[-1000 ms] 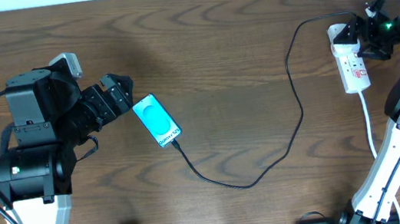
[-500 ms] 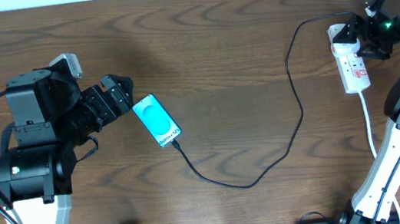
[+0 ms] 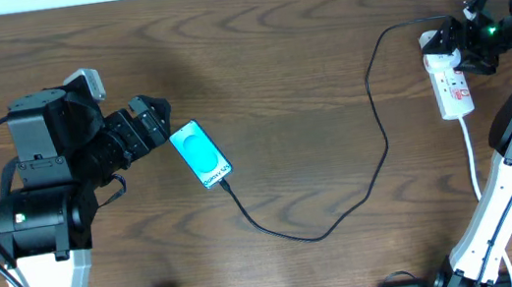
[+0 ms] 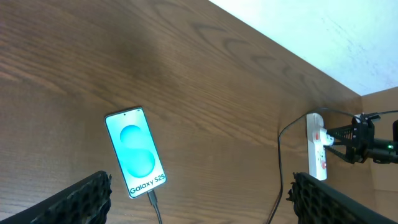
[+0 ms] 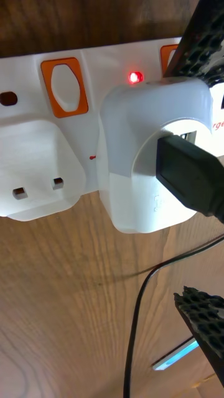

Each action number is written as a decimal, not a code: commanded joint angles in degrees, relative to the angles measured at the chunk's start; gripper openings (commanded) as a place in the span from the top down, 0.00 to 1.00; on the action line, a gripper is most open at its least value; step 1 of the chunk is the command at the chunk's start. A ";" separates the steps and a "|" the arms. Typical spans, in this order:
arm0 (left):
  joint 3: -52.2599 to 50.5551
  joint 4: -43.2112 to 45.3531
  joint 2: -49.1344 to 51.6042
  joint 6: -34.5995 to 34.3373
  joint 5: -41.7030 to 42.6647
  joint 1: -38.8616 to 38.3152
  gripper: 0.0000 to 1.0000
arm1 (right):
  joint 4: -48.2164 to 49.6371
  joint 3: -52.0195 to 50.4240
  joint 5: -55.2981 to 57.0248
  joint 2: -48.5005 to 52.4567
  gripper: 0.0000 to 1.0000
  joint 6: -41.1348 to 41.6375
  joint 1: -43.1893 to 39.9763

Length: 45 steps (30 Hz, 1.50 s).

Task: Plug charger to phone and switch on socket
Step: 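Press the orange socket switch down with the right gripper, then lift the right gripper up and away from the power strip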

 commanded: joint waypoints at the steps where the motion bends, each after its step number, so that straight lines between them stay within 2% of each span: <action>1: 0.61 -0.24 0.09 -0.28 -0.76 0.02 0.07 | -0.59 -0.13 -4.50 1.14 0.01 1.09 2.75; 7: 0.61 -0.59 0.09 0.17 -0.79 0.02 0.07 | -1.31 2.23 -0.63 -0.46 0.01 4.94 1.46; 14: 0.61 -0.57 0.09 0.28 -1.68 0.02 0.07 | -5.81 8.79 6.82 -6.99 0.01 6.01 -0.37; 20: 0.61 -0.57 0.07 0.31 -2.27 0.02 0.07 | -8.44 10.51 9.68 -17.94 0.01 7.65 0.66; 25: 0.61 -0.57 0.07 0.31 -2.25 0.02 0.07 | -12.52 10.51 23.34 -30.45 0.01 10.62 4.59; 30: 0.61 -0.59 0.09 0.31 -2.25 0.02 0.07 | -16.33 10.51 32.20 -37.66 0.01 13.25 7.45; 34: 0.61 -0.57 0.09 0.31 -2.25 0.02 0.07 | -20.79 10.49 37.46 -40.50 0.01 17.40 8.44; 45: 0.61 -0.57 0.09 0.31 -2.25 0.02 0.07 | -20.72 10.38 37.59 -41.66 0.01 17.51 8.37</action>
